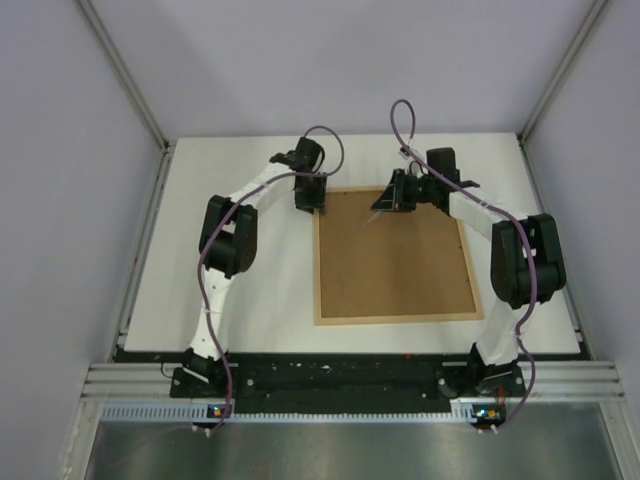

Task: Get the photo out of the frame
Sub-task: Adjust the photo frame item on the photo frame.

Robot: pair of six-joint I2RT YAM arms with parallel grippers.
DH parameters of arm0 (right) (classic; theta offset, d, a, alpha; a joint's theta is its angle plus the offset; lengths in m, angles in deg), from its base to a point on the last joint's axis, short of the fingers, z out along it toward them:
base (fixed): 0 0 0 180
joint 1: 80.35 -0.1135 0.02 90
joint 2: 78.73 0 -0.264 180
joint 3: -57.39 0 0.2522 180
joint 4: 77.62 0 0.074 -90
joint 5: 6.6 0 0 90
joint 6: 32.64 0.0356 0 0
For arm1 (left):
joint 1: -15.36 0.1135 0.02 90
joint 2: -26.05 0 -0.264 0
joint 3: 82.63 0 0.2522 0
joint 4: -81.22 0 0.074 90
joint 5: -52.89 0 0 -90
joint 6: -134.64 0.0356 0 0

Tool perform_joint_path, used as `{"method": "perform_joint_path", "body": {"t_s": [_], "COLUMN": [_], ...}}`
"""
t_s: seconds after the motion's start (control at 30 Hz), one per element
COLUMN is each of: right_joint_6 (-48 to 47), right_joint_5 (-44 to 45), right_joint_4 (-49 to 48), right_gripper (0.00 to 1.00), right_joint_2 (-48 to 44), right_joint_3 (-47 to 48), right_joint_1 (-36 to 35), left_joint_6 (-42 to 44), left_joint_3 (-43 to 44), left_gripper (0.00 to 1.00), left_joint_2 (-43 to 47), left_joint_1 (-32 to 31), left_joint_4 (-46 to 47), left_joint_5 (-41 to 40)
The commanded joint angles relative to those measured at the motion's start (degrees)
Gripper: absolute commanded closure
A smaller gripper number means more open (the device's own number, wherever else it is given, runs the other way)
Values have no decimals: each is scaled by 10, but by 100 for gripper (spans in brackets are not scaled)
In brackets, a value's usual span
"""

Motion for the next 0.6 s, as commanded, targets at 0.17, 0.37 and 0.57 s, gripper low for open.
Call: {"method": "perform_joint_path", "body": {"t_s": [0.17, 0.37, 0.57], "right_joint_6": [-9, -7, -9], "right_joint_5": [-18, -26, -27], "right_joint_4": [-28, -29, -29], "right_gripper": [100, 100, 100], "right_joint_2": [1, 5, 4], "right_joint_3": [-4, -5, -5], "right_joint_1": [-1, -2, -3], "left_joint_6": [-14, -19, -23], "left_joint_3": [14, 14, 17], "left_gripper": [65, 65, 64], "left_joint_2": [-15, -17, -22], "left_joint_1": [3, 4, 6], "left_joint_4": [10, 12, 15], "left_joint_5": [1, 3, 11]}}
